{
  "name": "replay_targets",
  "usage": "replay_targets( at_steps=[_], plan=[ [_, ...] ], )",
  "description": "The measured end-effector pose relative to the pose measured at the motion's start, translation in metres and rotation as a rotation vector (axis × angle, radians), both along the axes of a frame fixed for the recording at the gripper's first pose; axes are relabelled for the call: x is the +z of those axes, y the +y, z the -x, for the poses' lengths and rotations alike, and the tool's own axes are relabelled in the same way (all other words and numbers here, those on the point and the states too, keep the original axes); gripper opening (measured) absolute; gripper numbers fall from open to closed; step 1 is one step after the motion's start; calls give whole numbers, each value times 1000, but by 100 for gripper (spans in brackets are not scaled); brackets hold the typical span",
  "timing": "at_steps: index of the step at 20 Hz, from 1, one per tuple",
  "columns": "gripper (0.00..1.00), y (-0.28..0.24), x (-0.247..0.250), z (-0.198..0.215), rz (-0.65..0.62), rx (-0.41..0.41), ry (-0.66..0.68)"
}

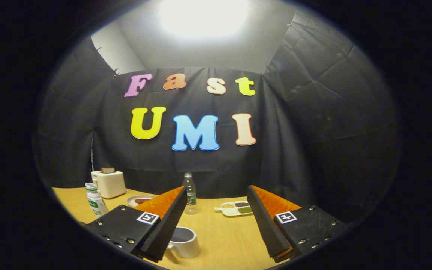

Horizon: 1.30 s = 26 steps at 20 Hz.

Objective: Take the bottle from table, then pour the juice into the cup, finally place the bottle on the coaster

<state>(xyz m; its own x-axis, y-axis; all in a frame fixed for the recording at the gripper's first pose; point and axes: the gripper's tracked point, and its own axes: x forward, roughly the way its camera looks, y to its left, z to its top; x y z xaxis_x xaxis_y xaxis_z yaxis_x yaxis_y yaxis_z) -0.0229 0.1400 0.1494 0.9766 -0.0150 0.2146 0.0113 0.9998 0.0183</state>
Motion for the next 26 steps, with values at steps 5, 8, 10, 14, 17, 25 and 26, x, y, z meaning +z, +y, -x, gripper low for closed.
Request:
replay_targets(
  at_steps=[5,8,10,14,17,25,26],
  plan=[
    [97,101,6,11,-29,135,-3],
    [96,168,-3,11,-54,250,9],
    [96,200,-14,10,-54,304,32],
    [97,245,-43,-2,-52,348,89],
    [97,266,-65,-14,-46,346,134],
    [97,303,-114,-42,-8,354,205],
    [96,306,-118,-43,-8,355,209]
  ],
)
